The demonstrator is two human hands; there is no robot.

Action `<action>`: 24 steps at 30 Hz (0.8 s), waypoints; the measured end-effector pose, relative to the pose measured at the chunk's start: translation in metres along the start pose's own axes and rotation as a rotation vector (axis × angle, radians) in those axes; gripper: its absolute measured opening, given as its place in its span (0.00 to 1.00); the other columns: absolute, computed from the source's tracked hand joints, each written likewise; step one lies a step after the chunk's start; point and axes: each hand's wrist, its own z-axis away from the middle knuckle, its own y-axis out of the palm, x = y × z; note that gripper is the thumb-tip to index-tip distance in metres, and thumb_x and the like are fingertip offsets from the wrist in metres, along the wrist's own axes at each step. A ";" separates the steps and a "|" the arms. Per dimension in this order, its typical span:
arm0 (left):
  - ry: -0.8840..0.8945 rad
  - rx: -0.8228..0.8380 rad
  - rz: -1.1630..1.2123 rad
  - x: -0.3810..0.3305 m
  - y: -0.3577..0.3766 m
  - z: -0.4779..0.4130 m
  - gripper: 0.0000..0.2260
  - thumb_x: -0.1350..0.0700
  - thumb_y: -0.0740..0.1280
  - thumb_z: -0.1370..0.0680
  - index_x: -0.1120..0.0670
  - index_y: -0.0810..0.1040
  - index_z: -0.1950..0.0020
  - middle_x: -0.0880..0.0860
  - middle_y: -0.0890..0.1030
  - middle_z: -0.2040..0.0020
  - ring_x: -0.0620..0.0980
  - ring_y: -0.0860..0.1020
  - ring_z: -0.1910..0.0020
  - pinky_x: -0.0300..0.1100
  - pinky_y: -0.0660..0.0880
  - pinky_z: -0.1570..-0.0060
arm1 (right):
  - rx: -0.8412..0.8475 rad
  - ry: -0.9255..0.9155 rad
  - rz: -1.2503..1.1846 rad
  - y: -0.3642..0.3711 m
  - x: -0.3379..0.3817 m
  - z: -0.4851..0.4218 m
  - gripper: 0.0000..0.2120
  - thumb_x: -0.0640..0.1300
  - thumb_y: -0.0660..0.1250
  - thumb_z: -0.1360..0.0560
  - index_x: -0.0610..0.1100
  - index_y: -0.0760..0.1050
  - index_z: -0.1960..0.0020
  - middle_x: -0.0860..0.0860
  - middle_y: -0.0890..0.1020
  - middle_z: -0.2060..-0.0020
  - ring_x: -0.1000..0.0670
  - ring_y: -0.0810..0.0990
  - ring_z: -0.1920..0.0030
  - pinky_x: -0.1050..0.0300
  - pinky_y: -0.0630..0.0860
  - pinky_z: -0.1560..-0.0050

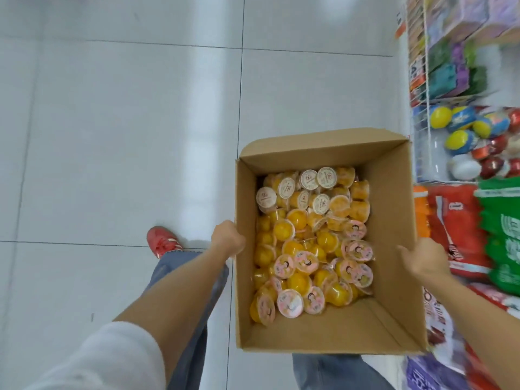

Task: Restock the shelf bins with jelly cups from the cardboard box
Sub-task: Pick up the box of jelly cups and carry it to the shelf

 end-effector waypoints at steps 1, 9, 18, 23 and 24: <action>-0.004 0.002 0.014 0.011 -0.018 -0.002 0.05 0.63 0.62 0.27 0.58 0.70 0.63 0.53 0.75 0.63 0.54 0.78 0.60 0.43 0.75 0.63 | -0.004 -0.015 0.004 -0.008 0.021 0.008 0.15 0.45 0.69 0.24 0.32 0.74 0.61 0.34 0.81 0.61 0.34 0.80 0.57 0.52 0.69 0.63; -0.060 -0.049 0.175 0.114 -0.212 -0.023 0.06 0.64 0.63 0.30 0.62 0.77 0.54 0.57 0.80 0.57 0.57 0.81 0.57 0.43 0.79 0.60 | 0.018 -0.190 0.041 -0.068 0.250 0.077 0.13 0.43 0.68 0.23 0.36 0.70 0.60 0.33 0.80 0.57 0.34 0.79 0.53 0.51 0.71 0.58; -0.264 -0.208 0.553 0.266 -0.415 -0.028 0.07 0.65 0.58 0.27 0.61 0.75 0.55 0.58 0.82 0.61 0.58 0.83 0.67 0.51 0.83 0.59 | 0.001 -0.513 0.109 -0.100 0.563 0.139 0.14 0.43 0.66 0.22 0.39 0.69 0.65 0.44 0.75 0.68 0.43 0.73 0.65 0.55 0.67 0.66; -0.375 -0.287 0.685 0.333 -0.528 -0.059 0.06 0.65 0.58 0.25 0.60 0.74 0.57 0.57 0.81 0.62 0.56 0.82 0.69 0.48 0.82 0.60 | -0.005 -0.697 0.122 -0.104 0.748 0.156 0.11 0.42 0.66 0.24 0.37 0.72 0.62 0.44 0.75 0.68 0.40 0.77 0.63 0.55 0.70 0.66; -0.393 -0.300 0.696 0.346 -0.552 -0.068 0.06 0.65 0.59 0.25 0.60 0.75 0.55 0.57 0.81 0.62 0.57 0.82 0.69 0.48 0.82 0.60 | 0.003 -0.708 0.121 -0.103 0.781 0.158 0.11 0.42 0.66 0.24 0.37 0.72 0.62 0.43 0.77 0.67 0.41 0.77 0.63 0.55 0.71 0.65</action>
